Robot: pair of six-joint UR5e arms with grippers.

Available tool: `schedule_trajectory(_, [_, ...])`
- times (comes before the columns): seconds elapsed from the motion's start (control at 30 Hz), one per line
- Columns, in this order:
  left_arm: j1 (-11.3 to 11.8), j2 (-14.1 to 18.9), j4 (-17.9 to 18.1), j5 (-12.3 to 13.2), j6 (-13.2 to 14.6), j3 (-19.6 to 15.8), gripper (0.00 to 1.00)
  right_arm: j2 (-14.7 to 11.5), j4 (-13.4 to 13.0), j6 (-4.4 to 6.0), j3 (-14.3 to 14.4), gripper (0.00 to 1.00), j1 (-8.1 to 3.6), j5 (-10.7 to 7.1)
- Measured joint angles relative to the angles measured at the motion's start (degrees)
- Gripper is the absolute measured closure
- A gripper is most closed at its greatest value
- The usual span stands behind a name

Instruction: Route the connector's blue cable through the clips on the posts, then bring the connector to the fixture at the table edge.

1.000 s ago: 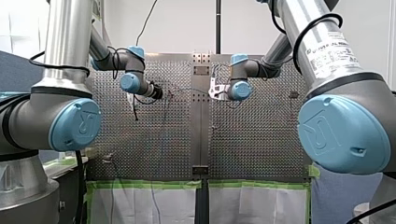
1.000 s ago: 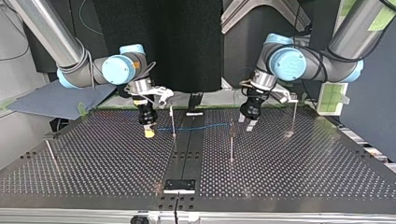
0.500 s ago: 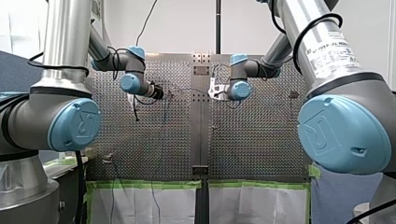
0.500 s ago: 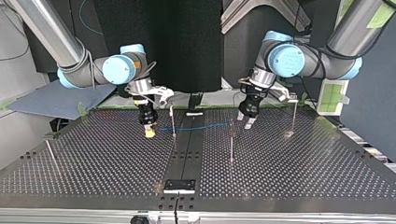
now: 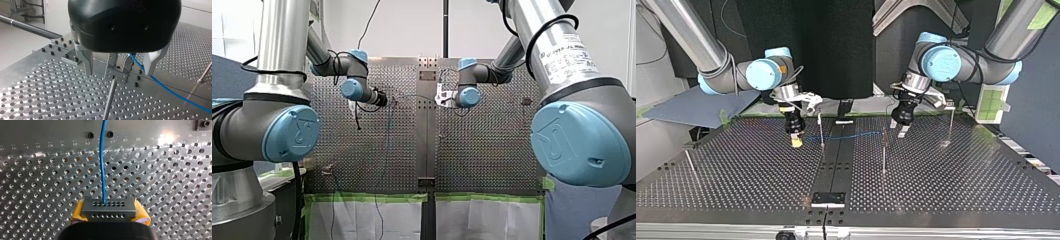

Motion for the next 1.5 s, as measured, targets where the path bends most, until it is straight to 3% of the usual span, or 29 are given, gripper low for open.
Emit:
schedule_trajectory(1.0, [-0.54,0.01,0.35,0.22,0.42,-0.01,0.0,0.02,0.03,0.27,0.02,1.0,0.16,0.0])
schedule_trajectory(1.2, [-1.1,0.08,0.75,1.66,2.12,-0.01,0.0,0.02,0.03,0.26,0.0,1.0,0.15,0.0])
schedule_trajectory(1.5, [-1.77,0.09,1.29,2.76,2.28,0.02,0.0,0.02,0.06,0.26,0.02,1.0,0.15,0.0])
